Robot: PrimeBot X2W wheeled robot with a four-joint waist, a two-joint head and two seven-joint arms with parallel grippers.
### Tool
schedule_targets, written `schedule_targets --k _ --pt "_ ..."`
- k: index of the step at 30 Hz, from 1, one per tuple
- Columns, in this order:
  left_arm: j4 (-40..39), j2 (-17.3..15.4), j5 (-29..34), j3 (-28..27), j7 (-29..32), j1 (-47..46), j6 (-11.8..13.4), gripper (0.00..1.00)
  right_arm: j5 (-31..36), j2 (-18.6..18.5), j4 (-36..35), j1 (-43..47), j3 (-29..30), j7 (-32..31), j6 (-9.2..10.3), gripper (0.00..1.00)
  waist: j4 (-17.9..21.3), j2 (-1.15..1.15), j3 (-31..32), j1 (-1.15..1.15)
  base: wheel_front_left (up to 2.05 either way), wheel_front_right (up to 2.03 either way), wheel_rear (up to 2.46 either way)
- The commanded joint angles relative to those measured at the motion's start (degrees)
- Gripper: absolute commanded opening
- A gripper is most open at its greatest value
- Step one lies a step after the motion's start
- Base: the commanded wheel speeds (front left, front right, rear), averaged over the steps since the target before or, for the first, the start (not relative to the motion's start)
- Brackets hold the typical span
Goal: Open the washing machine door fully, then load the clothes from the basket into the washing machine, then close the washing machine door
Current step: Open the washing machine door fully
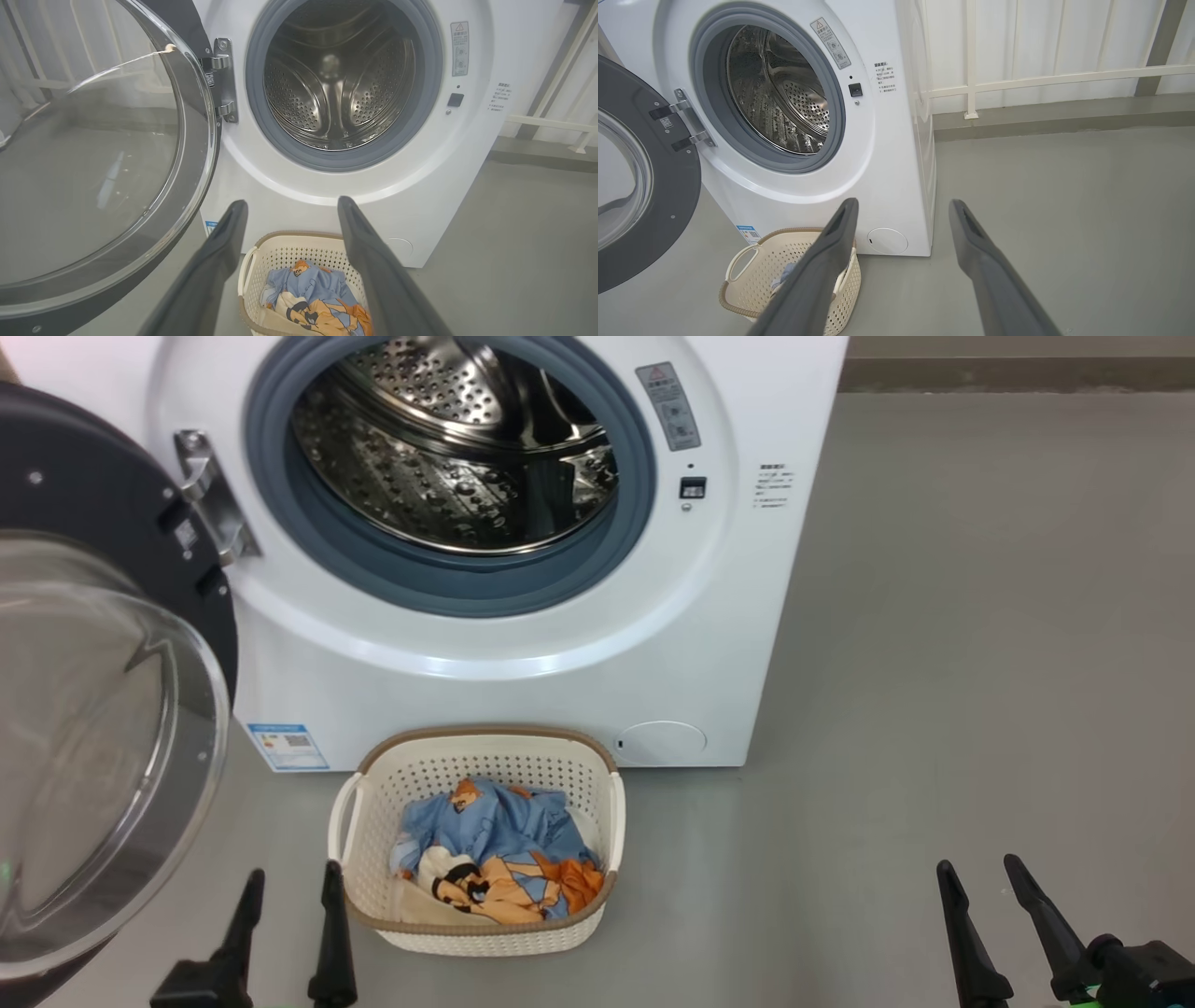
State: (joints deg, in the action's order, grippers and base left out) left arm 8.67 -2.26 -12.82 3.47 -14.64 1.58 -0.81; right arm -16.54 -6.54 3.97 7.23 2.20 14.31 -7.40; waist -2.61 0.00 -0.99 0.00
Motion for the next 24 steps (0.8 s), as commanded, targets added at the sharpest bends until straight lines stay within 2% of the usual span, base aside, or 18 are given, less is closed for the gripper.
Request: schedule_targets --k 1,18,24 --pt "-1.6 -0.64 0.48 -1.59 -0.36 -0.69 0.08 1.0 0.64 -0.84 -1.63 -0.64 -1.63 0.69 -0.09 1.0 0.98 0.0 0.04 0.0 0.0 0.0 0.0" --pt "-6.67 -0.63 -2.34 0.46 -0.36 5.84 3.67 1.0 4.16 -0.23 -2.65 1.01 -0.18 0.69 -0.09 1.0 4.03 0.0 0.3 0.0 0.0 0.0 0.0" --pt "-7.58 -0.62 -1.94 1.01 -0.36 7.48 3.8 1.0 4.55 -0.02 -1.7 1.46 0.6 0.69 -0.09 1.0 4.16 0.0 0.43 0.0 0.0 0.0 0.0"
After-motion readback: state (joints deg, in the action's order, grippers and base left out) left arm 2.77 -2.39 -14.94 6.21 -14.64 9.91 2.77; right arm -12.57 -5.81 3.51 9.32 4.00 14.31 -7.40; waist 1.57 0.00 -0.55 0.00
